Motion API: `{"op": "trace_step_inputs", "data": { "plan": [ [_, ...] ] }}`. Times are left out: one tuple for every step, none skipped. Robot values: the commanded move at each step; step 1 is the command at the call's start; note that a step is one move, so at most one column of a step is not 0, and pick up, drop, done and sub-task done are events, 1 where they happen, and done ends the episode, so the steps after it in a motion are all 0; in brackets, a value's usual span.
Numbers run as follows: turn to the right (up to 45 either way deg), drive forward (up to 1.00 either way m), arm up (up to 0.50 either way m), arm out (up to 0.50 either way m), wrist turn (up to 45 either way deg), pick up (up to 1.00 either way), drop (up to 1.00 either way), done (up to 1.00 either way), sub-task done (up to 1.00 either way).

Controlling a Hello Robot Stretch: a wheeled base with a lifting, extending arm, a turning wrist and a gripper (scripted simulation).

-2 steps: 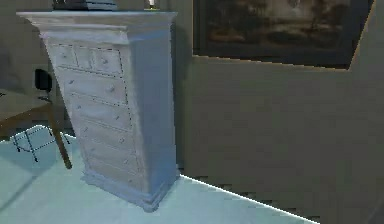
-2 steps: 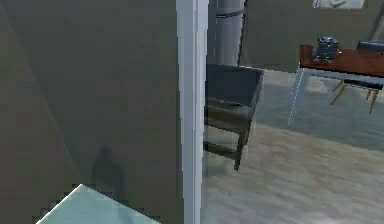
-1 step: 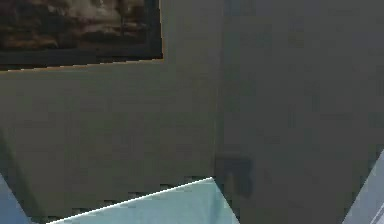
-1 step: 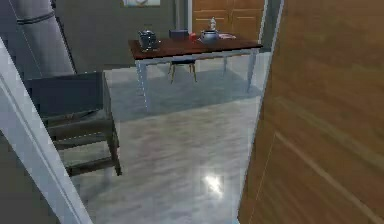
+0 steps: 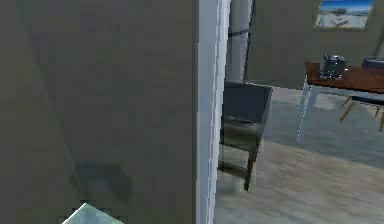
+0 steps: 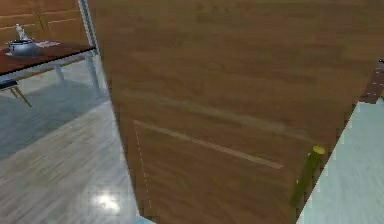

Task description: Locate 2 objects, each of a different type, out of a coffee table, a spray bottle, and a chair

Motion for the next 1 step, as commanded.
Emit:
{"op": "trace_step_inputs", "data": {
  "plan": [
    [45.0, 0.00, 0.00, 0.00, 0.0, 0.00, 0.00, 0.00, 0.00]
  ]
}}
